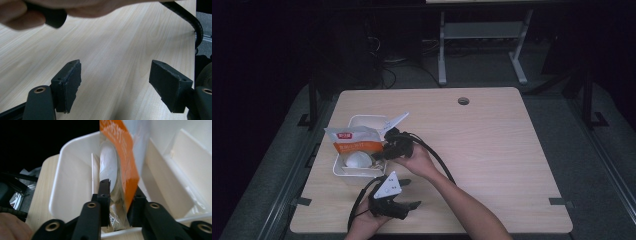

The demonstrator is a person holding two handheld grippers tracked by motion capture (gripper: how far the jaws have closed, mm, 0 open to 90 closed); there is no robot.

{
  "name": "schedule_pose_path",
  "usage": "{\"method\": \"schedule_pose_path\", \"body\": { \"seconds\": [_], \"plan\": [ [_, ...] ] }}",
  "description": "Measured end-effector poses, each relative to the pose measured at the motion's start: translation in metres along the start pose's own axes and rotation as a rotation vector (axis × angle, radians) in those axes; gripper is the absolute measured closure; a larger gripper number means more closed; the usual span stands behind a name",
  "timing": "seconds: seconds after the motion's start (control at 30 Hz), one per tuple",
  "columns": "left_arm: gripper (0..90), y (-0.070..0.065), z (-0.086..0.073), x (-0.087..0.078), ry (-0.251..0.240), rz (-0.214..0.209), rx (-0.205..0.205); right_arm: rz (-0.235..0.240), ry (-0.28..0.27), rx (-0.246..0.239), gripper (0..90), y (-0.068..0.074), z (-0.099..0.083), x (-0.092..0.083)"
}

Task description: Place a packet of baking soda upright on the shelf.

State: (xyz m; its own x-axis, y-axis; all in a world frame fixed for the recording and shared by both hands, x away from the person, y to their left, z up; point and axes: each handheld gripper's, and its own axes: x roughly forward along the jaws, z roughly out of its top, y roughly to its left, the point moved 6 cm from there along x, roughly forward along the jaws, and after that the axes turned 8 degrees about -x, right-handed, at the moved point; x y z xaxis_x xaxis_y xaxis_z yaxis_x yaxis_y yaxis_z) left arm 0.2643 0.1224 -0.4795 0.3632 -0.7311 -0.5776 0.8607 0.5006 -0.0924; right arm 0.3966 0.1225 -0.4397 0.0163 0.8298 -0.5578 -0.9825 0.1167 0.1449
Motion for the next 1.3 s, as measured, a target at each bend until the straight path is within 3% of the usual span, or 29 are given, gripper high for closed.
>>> {"method": "schedule_pose_path", "body": {
  "seconds": [0.33,0.83,1.3],
  "plan": [
    [24.6,0.003,0.001,0.001,-0.001,0.007,-0.011,-0.016,-0.037,0.016,64.4,-0.005,-0.004,-0.034],
    [24.0,0.007,0.003,0.000,-0.012,0.013,-0.034,-0.046,-0.037,0.031,53.9,-0.010,-0.020,-0.074],
    [24.0,0.009,0.003,0.000,-0.012,0.018,-0.043,-0.097,-0.045,0.074,47.9,-0.015,-0.041,-0.113]
  ]
}}
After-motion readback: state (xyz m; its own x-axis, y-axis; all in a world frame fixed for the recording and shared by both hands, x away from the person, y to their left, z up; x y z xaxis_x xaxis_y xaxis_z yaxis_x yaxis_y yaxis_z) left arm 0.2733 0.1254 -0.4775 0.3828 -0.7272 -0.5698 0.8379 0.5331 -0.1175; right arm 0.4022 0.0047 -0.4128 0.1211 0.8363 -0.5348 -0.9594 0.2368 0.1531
